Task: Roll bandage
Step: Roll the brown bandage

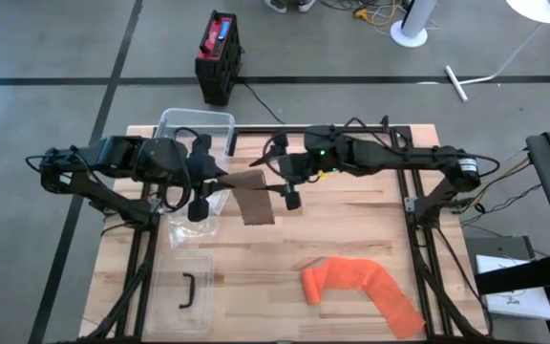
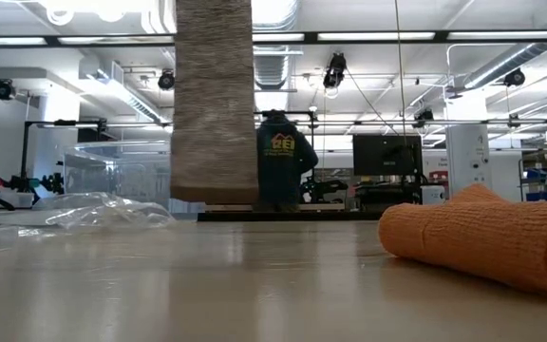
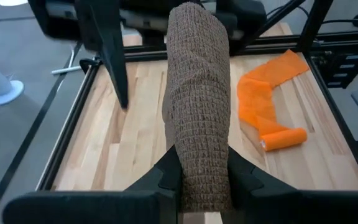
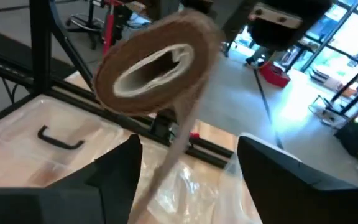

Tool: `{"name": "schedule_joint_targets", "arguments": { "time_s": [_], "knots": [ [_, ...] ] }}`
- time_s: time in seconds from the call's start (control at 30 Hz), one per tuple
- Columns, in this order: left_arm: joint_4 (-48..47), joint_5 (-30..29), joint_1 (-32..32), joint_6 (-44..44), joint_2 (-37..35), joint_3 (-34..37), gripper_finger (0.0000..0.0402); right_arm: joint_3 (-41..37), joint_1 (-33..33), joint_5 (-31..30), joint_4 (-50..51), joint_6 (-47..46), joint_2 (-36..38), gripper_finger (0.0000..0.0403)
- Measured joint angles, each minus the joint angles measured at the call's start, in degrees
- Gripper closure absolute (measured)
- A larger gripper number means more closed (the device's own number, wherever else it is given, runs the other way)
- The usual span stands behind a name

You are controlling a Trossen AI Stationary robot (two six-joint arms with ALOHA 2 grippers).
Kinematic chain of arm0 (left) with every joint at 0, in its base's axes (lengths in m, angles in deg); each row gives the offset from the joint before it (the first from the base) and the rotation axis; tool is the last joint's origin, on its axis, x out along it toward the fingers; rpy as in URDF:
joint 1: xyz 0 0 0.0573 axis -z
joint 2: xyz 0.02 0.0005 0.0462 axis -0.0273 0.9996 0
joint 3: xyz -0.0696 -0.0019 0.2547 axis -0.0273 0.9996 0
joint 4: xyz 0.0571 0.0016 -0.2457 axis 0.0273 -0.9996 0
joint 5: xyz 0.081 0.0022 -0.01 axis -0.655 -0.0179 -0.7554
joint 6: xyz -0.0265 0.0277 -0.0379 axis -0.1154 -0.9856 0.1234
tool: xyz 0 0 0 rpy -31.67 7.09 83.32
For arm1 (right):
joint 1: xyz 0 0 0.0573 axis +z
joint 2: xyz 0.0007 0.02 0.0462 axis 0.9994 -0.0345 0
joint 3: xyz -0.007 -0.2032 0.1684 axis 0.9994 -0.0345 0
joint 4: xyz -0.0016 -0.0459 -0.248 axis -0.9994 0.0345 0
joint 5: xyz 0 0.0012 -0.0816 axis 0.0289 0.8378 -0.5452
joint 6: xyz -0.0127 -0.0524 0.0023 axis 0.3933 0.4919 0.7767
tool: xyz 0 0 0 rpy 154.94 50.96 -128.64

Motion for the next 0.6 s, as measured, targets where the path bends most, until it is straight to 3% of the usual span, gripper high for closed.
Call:
{"name": "schedule_joint_targets", "arguments": {
  "time_s": [0.2, 0.43, 0.6],
  "knots": [
    [-0.04, 1.25, 0.02, -0.35, 0.0, 0.0, 0.0349, 0.34, 0.28, -0.34, -7.06, 5.09, -1.13, 0.0213],
    [-0.01, 1.9, 0.05, -1.17, 0.02, 0.61, 0.0349, 0.32, 0.42, -0.47, -8.75, 12.15, -1.24, 0.0387],
    [0.45, 1.92, 0.06, -0.13, -0.02, 2.09, 0.0349, 0.25, 0.91, -0.45, -8.98, 14.07, -0.31, 0.04]
  ]
}}
